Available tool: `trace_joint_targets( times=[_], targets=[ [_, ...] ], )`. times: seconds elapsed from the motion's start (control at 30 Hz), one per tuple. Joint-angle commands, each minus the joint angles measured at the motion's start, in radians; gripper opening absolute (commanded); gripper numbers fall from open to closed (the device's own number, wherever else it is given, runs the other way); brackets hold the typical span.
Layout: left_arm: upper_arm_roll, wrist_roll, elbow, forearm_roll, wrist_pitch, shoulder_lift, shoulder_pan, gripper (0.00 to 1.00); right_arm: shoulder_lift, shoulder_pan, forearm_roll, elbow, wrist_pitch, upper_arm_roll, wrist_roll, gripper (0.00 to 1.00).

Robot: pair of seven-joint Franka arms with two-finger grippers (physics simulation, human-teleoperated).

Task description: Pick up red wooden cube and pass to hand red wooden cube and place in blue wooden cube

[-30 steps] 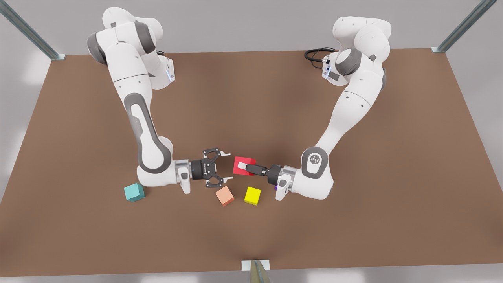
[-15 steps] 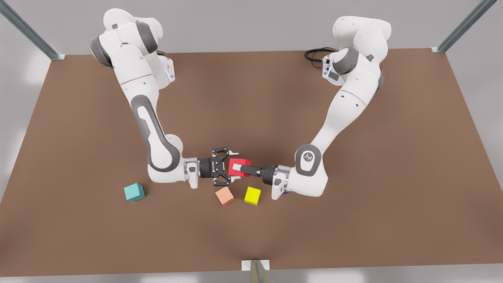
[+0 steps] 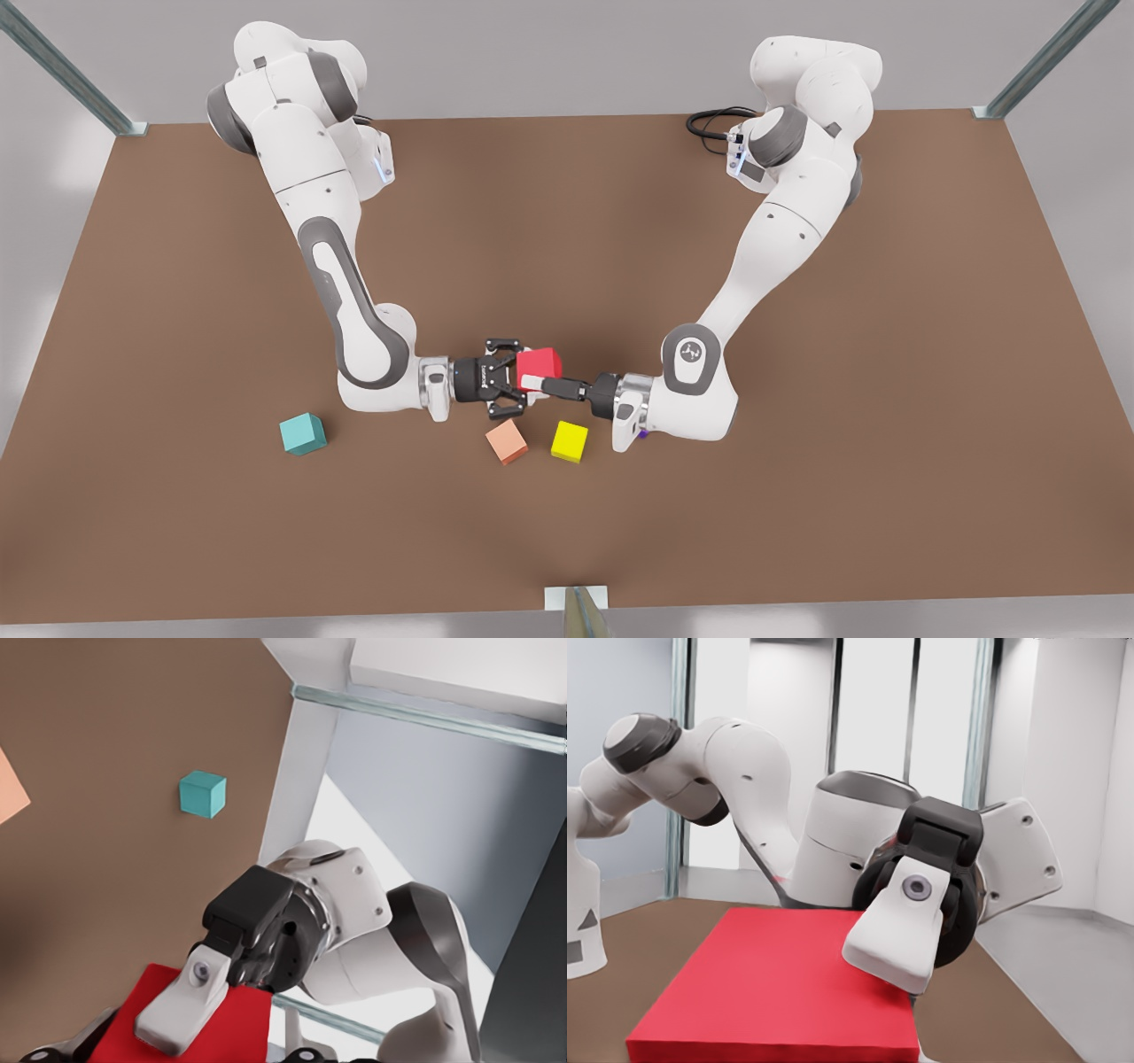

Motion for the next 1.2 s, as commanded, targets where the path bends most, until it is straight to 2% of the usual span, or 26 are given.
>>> trace_joint_targets(
  times=[0.0, 0.13, 0.2, 0.3, 0.37, 0.4, 0.43, 0.47, 0.5, 0.53, 0.57, 0.6, 0.63, 0.7, 0.73, 0.8, 0.83, 0.87, 1.17],
  targets=[
    [-0.001, -0.003, 0.0, 0.004, 0.005, -0.005, 0.0, 1.0, -0.001, -0.001, 0.004, 0.001, -0.004, 0.0, -0.101, 0.72],
    [-0.001, -0.072, 0.0, 0.071, -0.012, -0.022, 0.027, 1.0, -0.001, -0.001, 0.004, 0.001, -0.005, 0.0, -0.101, 0.72],
    [-0.007, -0.236, 0.002, 0.285, -0.153, -0.077, 0.115, 1.0, -0.003, -0.009, -0.01, 0.002, -0.01, 0.0, -0.1, 0.72],
    [-0.005, -0.237, 0.007, 0.351, -0.331, -0.134, 0.273, 1.0, -0.003, -0.014, -0.019, -0.008, -0.013, -0.003, -0.098, 0.72],
    [-0.013, -0.23, 0.01, 0.619, -0.462, -0.217, 0.362, 1.0, -0.007, -0.044, -0.073, -0.031, -0.033, -0.01, -0.005, 0.72],
    [-0.015, -0.232, 0.008, 0.913, -0.563, -0.306, 0.373, 1.0, -0.038, -0.092, -0.177, -0.095, -0.039, -0.012, 0.189, 0.72],
    [-0.016, -0.24, 0.008, 1.119, -0.679, -0.353, 0.365, 1.0, -0.087, -0.122, -0.29, -0.149, -0.042, -0.026, 0.425, 0.72],
    [-0.012, -0.285, 0.008, 1.256, -0.813, -0.407, 0.376, 1.0, -0.119, -0.132, -0.49, -0.16, -0.042, -0.073, 0.665, 0.74],
    [-0.013, -0.328, 0.008, 1.265, -0.857, -0.436, 0.391, 1.0, -0.132, -0.132, -0.611, -0.159, -0.042, -0.112, 0.803, 0.74],
    [-0.019, -0.344, 0.005, 1.283, -0.88, -0.482, 0.402, 1.0, -0.141, -0.133, -0.823, -0.122, -0.065, -0.179, 0.922, 0.73],
    [0.014, -0.309, -0.03, 1.274, -0.861, -0.531, 0.393, 1.0, -0.144, -0.132, -0.936, -0.102, -0.125, -0.22, 0.998, 0.73],
    [0.427, -0.021, -0.44, 1.134, -0.618, -0.837, 0.186, 1.0, -0.147, -0.132, -1.083, -0.076, -0.128, -0.262, 1.032, 0.73],
    [0.519, -0.013, -0.543, 1.087, -0.548, -0.895, 0.13, 1.0, -0.167, -0.13, -1.226, -0.057, -0.128, -0.273, 1.04, 0.73],
    [0.518, -0.026, -0.523, 1.081, -0.557, -0.88, 0.12, 1.0, -0.173, -0.121, -1.416, -0.028, -0.122, -0.313, 1.067, 0.73],
    [0.482, -0.026, -0.521, 1.086, -0.551, -0.872, 0.12, 1.0, -0.173, -0.127, -1.516, -0.005, -0.103, -0.325, 1.067, 0.73],
    [0.475, -0.028, -0.42, 1.09, -0.591, -0.85, 0.1, 1.0, -0.164, -0.123, -1.642, -0.005, 0.002, -0.336, 1.139, 0.75],
    [0.484, -0.02, -0.409, 1.09, -0.601, -0.786, 0.123, 1.0, -0.155, -0.121, -1.65, -0.004, 0.059, -0.336, 1.144, 0.74],
    [0.481, -0.019, -0.408, 1.086, -0.591, -0.786, 0.178, 1.0, -0.141, -0.115, -1.648, -0.002, 0.102, -0.336, 1.144, 0.74],
    [0.478, -0.019, -0.411, 1.084, -0.572, -0.786, 0.178, 1.0, -0.061, -0.115, -1.65, -0.011, 0.277, -0.333, 1.209, 0.74]
  ],
)
